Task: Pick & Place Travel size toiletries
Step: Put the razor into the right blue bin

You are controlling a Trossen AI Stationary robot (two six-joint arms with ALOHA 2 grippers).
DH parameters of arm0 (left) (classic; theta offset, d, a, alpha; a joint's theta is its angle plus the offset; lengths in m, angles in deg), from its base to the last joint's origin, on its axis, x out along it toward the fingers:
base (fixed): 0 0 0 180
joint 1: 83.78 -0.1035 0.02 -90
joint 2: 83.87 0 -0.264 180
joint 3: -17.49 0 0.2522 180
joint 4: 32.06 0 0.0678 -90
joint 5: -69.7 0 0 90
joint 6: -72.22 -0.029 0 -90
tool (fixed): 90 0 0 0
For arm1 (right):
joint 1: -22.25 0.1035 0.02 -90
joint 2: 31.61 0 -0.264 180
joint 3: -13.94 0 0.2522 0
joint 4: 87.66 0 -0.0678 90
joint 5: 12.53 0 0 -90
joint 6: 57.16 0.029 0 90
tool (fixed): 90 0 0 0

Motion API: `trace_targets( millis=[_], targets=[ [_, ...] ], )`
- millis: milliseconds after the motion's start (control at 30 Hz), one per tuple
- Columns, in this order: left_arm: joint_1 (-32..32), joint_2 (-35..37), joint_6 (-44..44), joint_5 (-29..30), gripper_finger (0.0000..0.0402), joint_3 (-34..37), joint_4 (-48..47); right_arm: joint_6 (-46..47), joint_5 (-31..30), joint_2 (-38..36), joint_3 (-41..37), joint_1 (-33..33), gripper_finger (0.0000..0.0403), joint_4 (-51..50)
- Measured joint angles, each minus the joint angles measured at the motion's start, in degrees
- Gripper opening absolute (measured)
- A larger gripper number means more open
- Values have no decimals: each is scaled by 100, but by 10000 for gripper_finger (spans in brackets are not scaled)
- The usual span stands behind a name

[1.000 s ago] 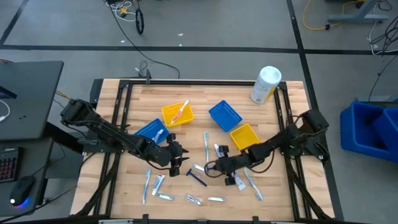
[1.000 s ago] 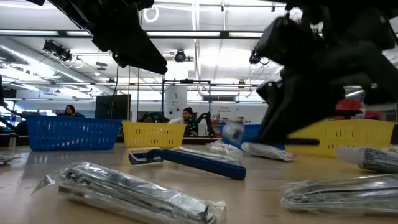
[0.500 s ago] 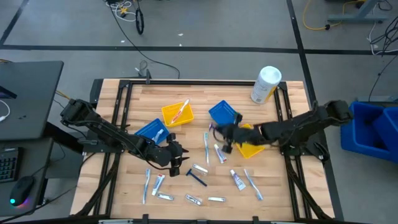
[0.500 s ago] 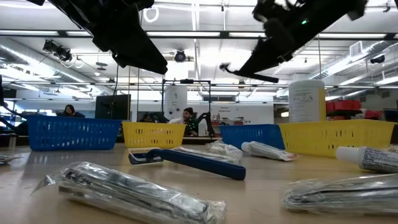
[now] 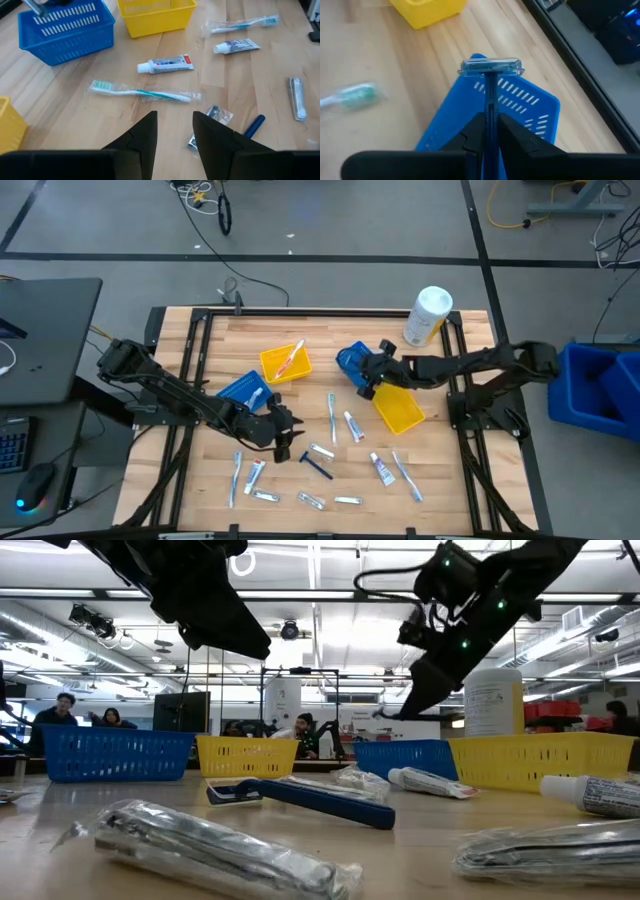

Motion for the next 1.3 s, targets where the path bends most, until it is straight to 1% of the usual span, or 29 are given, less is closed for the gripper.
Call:
trace_targets(
  millis=[67, 167, 333, 467, 600, 833, 1000, 1200, 1300],
  targets=[
    [-5, 0, -2, 30, 132, 0, 1, -117, 103, 59, -136, -123, 52, 337],
    [-7, 0, -2, 43, 132, 0, 6, -331, 527, 196, -313, -327, 52, 818],
    [-7, 0, 78, 61, 132, 0, 8, -609, 588, 437, -343, -569, 53, 924],
    [-7, 0, 193, 128, 132, 0, 10, -587, 1117, 600, -343, -753, 53, 976],
    [-11, 0, 280, 274, 132, 0, 7, -376, 1184, 793, -343, -874, 53, 942],
    [-11, 0, 280, 275, 132, 0, 6, -408, 1253, 962, -343, -1030, 58, 1014],
    [-11, 0, 280, 274, 132, 0, 4, -423, 1646, 962, -343, -1106, 81, 952],
    [-11, 0, 280, 273, 132, 0, 3, -445, 1624, 958, -342, -1123, 130, 1005],
    [-11, 0, 279, 273, 132, 0, 3, -541, 1386, 891, -343, -1112, 155, 1045]
  ],
)
